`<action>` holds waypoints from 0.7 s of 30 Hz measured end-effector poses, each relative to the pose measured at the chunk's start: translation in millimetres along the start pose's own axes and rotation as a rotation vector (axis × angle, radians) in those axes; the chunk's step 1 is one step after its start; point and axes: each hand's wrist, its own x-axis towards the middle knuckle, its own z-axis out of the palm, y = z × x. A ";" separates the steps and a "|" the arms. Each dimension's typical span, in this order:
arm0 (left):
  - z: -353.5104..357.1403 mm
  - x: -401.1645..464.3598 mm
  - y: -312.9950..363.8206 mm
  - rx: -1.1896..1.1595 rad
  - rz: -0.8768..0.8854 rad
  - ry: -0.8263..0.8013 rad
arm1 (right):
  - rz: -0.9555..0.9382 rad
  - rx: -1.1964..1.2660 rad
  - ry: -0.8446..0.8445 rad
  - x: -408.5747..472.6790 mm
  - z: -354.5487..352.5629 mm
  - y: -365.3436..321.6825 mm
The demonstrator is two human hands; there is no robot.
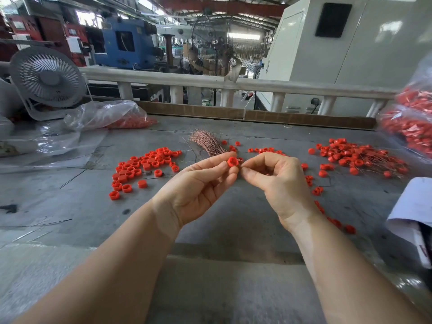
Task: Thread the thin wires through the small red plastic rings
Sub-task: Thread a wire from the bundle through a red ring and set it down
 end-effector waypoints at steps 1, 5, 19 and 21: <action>-0.3 0.0 0.0 0.002 0.000 0.000 | 0.001 0.004 0.004 -0.1 -0.2 -0.3; -1.3 -0.5 -0.4 0.008 -0.004 -0.005 | 0.003 0.004 0.017 -0.3 -0.5 -1.3; -0.4 -1.4 1.8 -0.023 -0.011 -0.012 | 0.006 -0.023 0.020 0.1 -0.9 -0.8; -0.5 -1.1 1.8 -0.018 -0.014 -0.011 | 0.006 -0.024 0.021 0.5 -0.8 -0.5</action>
